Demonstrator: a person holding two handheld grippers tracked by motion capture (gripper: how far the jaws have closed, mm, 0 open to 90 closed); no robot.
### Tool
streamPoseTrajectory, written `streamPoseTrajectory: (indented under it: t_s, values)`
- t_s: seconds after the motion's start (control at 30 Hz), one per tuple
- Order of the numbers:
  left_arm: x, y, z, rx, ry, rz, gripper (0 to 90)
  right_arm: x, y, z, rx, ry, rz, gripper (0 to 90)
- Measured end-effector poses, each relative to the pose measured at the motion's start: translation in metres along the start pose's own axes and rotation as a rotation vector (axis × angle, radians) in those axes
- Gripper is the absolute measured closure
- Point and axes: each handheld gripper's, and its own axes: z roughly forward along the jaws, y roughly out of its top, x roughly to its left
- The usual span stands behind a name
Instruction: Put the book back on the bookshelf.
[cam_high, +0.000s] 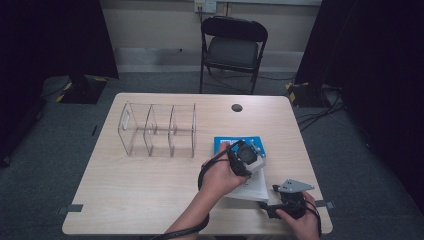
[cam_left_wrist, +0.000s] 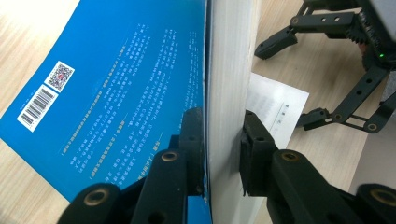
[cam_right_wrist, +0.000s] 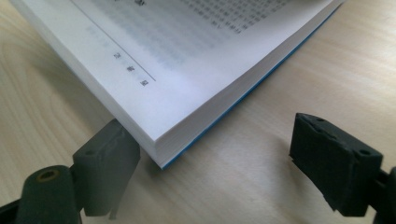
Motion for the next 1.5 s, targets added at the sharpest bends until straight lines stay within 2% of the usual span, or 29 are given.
streamPoseTrajectory:
  t_s: [0.1,0.17,0.4,0.5,0.7,0.83,0.9,1.0,1.17,1.37,1.43,1.5]
  values:
    - [0.0,0.001,-0.001,0.001,0.002,-0.003,74.5,0.0,0.001,-0.004,-0.025,-0.02,-0.01,15.7]
    - [0.001,0.001,-0.002,-0.002,0.002,-0.001,74.5,0.002,0.001,-0.004,-0.021,-0.027,-0.021,15.5]
    - [0.002,0.002,-0.008,-0.009,0.013,-0.007,74.9,0.001,0.0,-0.001,-0.026,-0.019,-0.036,13.9]
    - [0.003,0.003,-0.01,-0.006,0.016,-0.012,74.9,0.001,-0.001,0.0,-0.022,-0.01,-0.018,14.5]
    - [0.003,0.003,-0.01,-0.007,0.018,-0.008,74.9,0.002,0.0,-0.002,-0.028,-0.013,-0.043,16.1]
    - [0.003,0.003,-0.011,0.002,0.017,-0.002,75.0,0.0,-0.002,-0.002,-0.005,-0.057,-0.077,21.0]
    - [0.004,0.002,-0.012,0.001,0.016,0.0,75.0,-0.003,-0.003,-0.002,0.001,-0.045,-0.051,19.6]
    - [0.004,0.002,-0.013,-0.001,0.024,0.001,75.0,-0.003,-0.003,-0.002,-0.013,-0.039,-0.043,17.7]
    - [0.001,0.001,-0.013,-0.001,0.026,0.0,75.1,-0.002,0.001,0.0,-0.04,-0.043,-0.063,16.5]
    - [-0.001,0.002,-0.016,0.002,0.014,0.002,75.1,-0.003,0.006,0.0,-0.102,-0.04,-0.07,14.9]
    - [-0.002,0.002,-0.017,0.002,0.011,0.004,75.1,-0.002,0.007,0.002,-0.122,-0.031,-0.092,14.9]
    - [-0.003,0.002,-0.018,0.008,0.009,0.007,75.1,-0.001,0.009,0.004,-0.14,-0.044,-0.12,15.1]
